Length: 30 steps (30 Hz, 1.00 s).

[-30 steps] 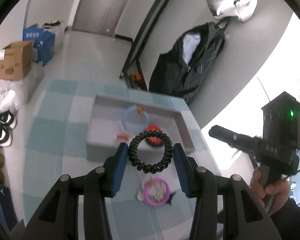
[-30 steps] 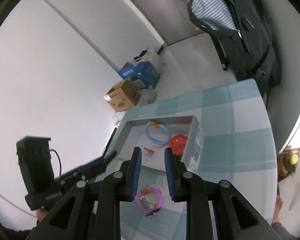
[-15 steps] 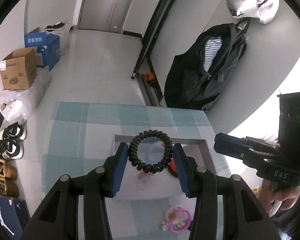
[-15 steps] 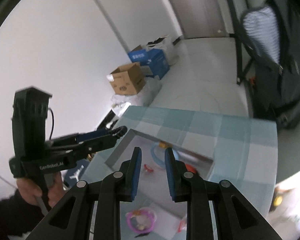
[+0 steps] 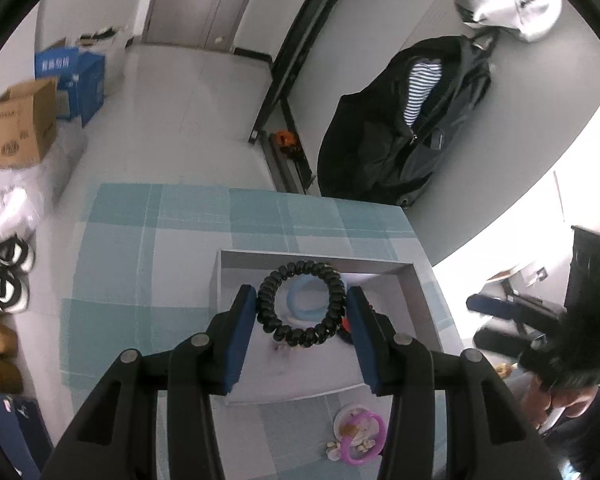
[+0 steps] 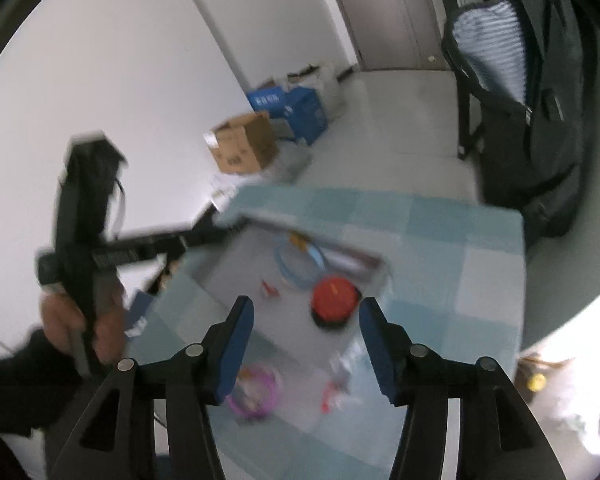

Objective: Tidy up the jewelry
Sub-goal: 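Carry the clear trinket and black bracelet over the grey box, then open both grippers to drop the trinket and bracelet into the box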

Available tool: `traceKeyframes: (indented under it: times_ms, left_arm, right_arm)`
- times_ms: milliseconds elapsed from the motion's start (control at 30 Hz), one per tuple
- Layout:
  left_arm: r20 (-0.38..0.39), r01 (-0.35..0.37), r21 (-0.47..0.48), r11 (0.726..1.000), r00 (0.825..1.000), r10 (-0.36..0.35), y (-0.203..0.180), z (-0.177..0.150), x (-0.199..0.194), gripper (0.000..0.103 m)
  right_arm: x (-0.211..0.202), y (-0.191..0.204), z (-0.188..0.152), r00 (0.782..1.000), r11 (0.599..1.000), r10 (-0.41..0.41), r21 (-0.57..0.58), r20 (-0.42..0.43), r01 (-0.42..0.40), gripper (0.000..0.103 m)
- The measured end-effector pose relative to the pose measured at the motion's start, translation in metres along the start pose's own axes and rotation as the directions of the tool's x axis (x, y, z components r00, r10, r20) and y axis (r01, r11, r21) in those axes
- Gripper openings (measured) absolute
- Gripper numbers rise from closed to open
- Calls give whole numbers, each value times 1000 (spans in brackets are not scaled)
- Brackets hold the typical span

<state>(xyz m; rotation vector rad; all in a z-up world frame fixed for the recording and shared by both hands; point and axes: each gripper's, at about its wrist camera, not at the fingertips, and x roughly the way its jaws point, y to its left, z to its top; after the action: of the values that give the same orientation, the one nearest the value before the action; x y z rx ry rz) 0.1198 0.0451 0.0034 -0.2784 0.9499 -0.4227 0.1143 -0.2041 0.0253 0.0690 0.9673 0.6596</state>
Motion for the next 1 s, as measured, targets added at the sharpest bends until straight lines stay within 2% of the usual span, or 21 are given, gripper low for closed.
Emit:
traceKeyframes:
  times_ms: [67,167,233,300,367,433,533,567,667,767,833,900,1000]
  left_arm:
    - [2,11,-8,1000,1000,-11,0,-2,-1,40]
    - [-1,8,-27,1000,1000,-8,2,-6,0,40]
    - [3,8,-34,999,1000,-8,3,-6,-1,40]
    - [12,0,-33,999,1000,0,2,-6,-2,40]
    - [22,-12,-28,1000,1000,12,2,-6,-2,40]
    - [21,-16,-27,999,1000,17,2,-6,-1,40]
    - [22,-16,-29,999,1000,17,3,-5,1,40]
    - [22,-20,-28,999,1000,21,4,-5,1,40]
    - [25,-9,-32,999,1000,10,4,-5,1,40]
    - [32,-9,-22,1000,999,10,3,-4,-1,40]
    - [36,-8,-18,1000,999,9,2,-3,-2,40]
    - [34,-6,-23,1000,999,6,2,-3,-1,40]
    - [31,5,-37,999,1000,-4,4,0,1,40]
  right_arm:
    - [1,-1,-16,1000,1000,7,7,-21,-7,55]
    - [21,0,-41,992,1000,-30,0,-122,30,52]
    - [33,6,-48,985,997,-62,-45,-161,55,51]
    - [46,11,-54,977,991,-111,-96,-182,95,44]
    - [54,10,-53,969,986,-148,-104,-196,130,29]
    - [58,8,-54,961,981,-183,-95,-205,166,27]
    - [62,9,-52,954,977,-201,-111,-222,180,16]
    - [62,10,-52,952,975,-208,-120,-223,185,16]
    - [53,13,-50,958,980,-186,-117,-218,164,15]
    - [31,17,-51,975,988,-128,-104,-180,110,15]
    - [12,17,-48,985,992,-107,-75,-139,97,15]
    - [-2,16,-41,995,999,-43,-10,-86,42,15]
    - [-22,19,-19,1000,1000,-15,5,12,15,15]
